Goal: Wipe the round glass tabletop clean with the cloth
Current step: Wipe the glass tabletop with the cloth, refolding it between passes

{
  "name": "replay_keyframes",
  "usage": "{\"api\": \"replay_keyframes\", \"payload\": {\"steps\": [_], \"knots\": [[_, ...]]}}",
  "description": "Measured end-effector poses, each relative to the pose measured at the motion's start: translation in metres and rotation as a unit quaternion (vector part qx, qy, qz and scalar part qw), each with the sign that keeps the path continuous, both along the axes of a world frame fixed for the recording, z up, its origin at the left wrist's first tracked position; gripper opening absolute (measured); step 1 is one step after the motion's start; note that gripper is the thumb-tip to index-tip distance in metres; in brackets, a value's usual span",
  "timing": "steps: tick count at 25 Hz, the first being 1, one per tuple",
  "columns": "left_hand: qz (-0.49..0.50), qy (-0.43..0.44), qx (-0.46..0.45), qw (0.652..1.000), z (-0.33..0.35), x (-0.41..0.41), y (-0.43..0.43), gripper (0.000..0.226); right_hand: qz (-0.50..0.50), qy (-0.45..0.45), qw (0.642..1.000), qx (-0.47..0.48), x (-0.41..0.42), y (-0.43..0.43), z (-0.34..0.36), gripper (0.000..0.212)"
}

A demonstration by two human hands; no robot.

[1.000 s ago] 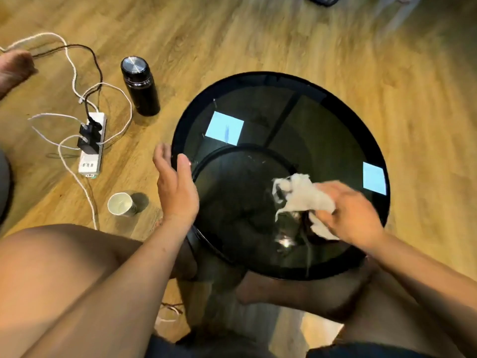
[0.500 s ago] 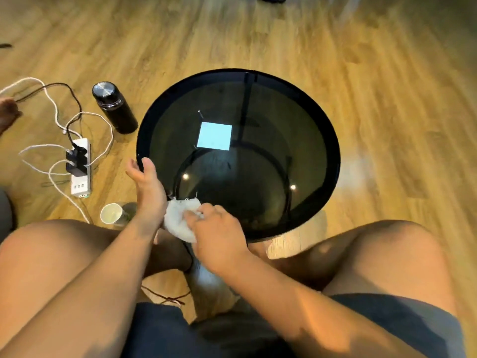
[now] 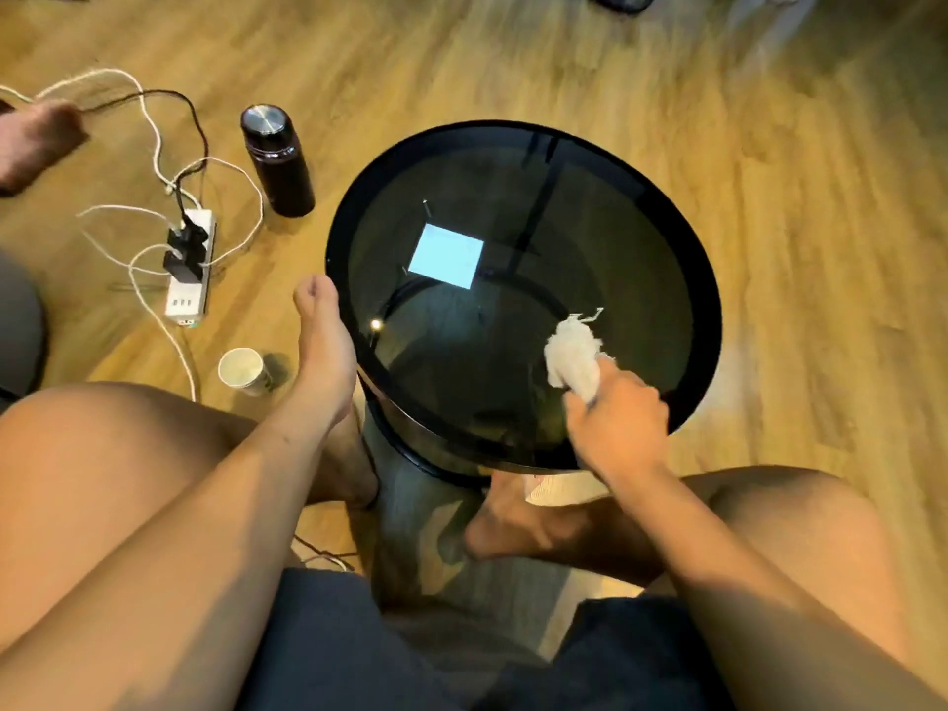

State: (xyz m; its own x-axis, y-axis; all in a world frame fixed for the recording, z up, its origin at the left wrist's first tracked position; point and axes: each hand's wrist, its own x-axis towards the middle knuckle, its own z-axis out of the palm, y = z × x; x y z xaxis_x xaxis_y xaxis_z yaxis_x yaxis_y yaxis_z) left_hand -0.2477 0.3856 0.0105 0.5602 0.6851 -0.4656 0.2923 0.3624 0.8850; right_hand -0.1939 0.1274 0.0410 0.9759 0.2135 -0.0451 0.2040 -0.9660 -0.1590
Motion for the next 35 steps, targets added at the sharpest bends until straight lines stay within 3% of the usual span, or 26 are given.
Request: {"api": "replay_keyframes", "payload": {"steps": [2, 5, 7, 9, 12, 14, 15, 17, 18, 20, 22, 23, 24, 26, 27, 29, 30, 33, 34, 35], "knots": [[0.007, -0.041, -0.036, 0.998, 0.001, -0.001, 0.010, 0.065, 0.105, 0.032, 0.993, 0.038, -0.039, 0.078, -0.002, 0.043], [0.049, -0.081, -0.089, 0.991, 0.006, -0.004, 0.031, 0.061, 0.207, 0.108, 0.966, 0.115, -0.022, 0.165, -0.009, 0.041], [0.123, -0.108, -0.104, 0.981, 0.012, -0.007, 0.050, 0.060, 0.210, 0.055, 0.960, 0.174, 0.019, 0.206, -0.001, 0.041], [0.204, -0.128, -0.100, 0.965, 0.016, -0.007, 0.075, 0.062, 0.305, -0.025, 0.946, 0.105, 0.050, 0.234, 0.005, 0.041], [0.198, -0.158, -0.079, 0.964, 0.023, 0.002, 0.096, 0.062, 0.517, -0.055, 0.847, -0.109, 0.030, 0.254, 0.002, 0.041], [0.129, -0.141, -0.042, 0.981, 0.015, 0.006, 0.097, 0.068, 0.605, -0.062, 0.776, -0.167, -0.001, 0.230, 0.004, 0.040], [0.119, -0.131, -0.038, 0.983, 0.006, 0.005, 0.097, 0.069, 0.655, -0.017, 0.731, -0.190, -0.014, 0.207, 0.006, 0.036], [0.144, -0.109, -0.079, 0.980, -0.007, 0.001, 0.101, 0.068, 0.745, 0.046, 0.606, -0.276, -0.025, 0.168, 0.015, 0.026], [0.175, -0.102, -0.110, 0.973, -0.011, 0.000, 0.103, 0.067, 0.763, 0.055, 0.577, -0.287, -0.017, 0.167, 0.020, 0.023], [0.246, -0.089, -0.142, 0.955, -0.022, 0.001, 0.104, 0.066, 0.756, -0.001, 0.595, -0.274, 0.010, 0.202, 0.013, 0.028], [0.272, -0.071, -0.147, 0.948, -0.027, 0.003, 0.100, 0.064, 0.678, -0.128, 0.670, -0.273, 0.044, 0.271, -0.003, 0.033], [0.275, -0.068, -0.150, 0.947, -0.029, 0.004, 0.097, 0.063, 0.614, -0.145, 0.719, -0.291, 0.067, 0.306, -0.003, 0.034], [0.271, -0.073, -0.153, 0.948, -0.028, 0.005, 0.093, 0.062, 0.558, -0.131, 0.749, -0.333, 0.095, 0.336, -0.001, 0.035], [0.257, -0.082, -0.153, 0.951, -0.024, 0.010, 0.090, 0.060, 0.428, -0.043, 0.841, -0.329, 0.134, 0.354, 0.005, 0.040], [0.254, -0.088, -0.154, 0.951, -0.023, 0.012, 0.092, 0.060, 0.437, -0.040, 0.841, -0.315, 0.135, 0.351, 0.005, 0.046], [0.261, -0.089, -0.151, 0.949, -0.023, 0.014, 0.098, 0.061, 0.536, -0.077, 0.799, -0.261, 0.103, 0.329, -0.003, 0.054], [0.275, -0.088, -0.145, 0.946, -0.024, 0.014, 0.100, 0.059, 0.592, -0.036, 0.770, -0.234, 0.072, 0.313, -0.004, 0.051], [0.310, -0.075, -0.111, 0.941, -0.027, 0.011, 0.104, 0.053, 0.746, 0.069, 0.590, -0.302, 0.007, 0.239, 0.008, 0.035], [0.312, -0.078, -0.103, 0.941, -0.028, 0.011, 0.103, 0.053, 0.761, 0.087, 0.558, -0.318, 0.009, 0.231, 0.014, 0.033], [0.316, -0.085, -0.105, 0.939, -0.031, 0.011, 0.104, 0.054, 0.773, 0.084, 0.553, -0.301, 0.019, 0.236, 0.016, 0.033]]}}
